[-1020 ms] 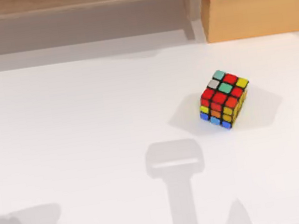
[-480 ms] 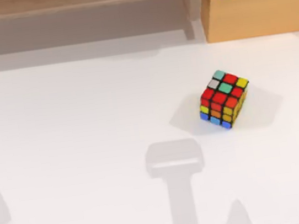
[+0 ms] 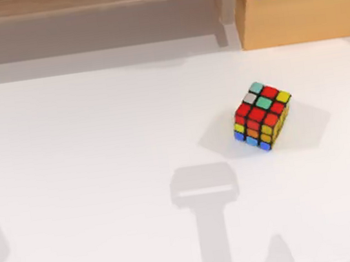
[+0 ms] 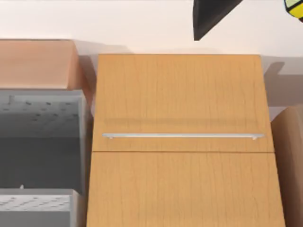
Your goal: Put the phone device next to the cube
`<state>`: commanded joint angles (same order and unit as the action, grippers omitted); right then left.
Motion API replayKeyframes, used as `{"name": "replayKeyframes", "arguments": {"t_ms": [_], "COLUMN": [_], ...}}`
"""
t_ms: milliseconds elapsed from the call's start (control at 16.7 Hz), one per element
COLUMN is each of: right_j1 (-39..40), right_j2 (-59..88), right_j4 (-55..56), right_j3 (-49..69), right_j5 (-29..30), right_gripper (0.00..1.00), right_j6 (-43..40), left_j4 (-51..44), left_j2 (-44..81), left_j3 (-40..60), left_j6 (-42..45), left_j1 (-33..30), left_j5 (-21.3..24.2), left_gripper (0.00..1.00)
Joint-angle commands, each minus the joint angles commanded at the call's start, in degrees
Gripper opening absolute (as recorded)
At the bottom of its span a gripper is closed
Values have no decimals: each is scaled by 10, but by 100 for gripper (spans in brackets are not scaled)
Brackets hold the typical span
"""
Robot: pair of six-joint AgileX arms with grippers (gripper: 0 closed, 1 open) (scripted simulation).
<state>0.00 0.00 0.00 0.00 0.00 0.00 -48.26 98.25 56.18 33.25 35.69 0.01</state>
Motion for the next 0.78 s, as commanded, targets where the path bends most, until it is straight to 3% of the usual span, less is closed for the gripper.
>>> {"name": "replayKeyframes", "arguments": {"t_ms": [300, 540, 780], "right_j1": [0, 0, 0], "right_j2": [0, 0, 0], "right_j4": [0, 0, 0], "right_j3": [0, 0, 0], "right_j5": [0, 0, 0], "right_gripper": [100, 100, 100], "right_j6": [0, 0, 0], "left_j4": [81, 85, 85], "left_j2": [40, 43, 43], "left_j3": [-36, -39, -39], "left_j6": [2, 2, 2], "left_j1": [2, 2, 2], "left_j5": [0, 0, 0], "left_gripper": [100, 100, 70]}}
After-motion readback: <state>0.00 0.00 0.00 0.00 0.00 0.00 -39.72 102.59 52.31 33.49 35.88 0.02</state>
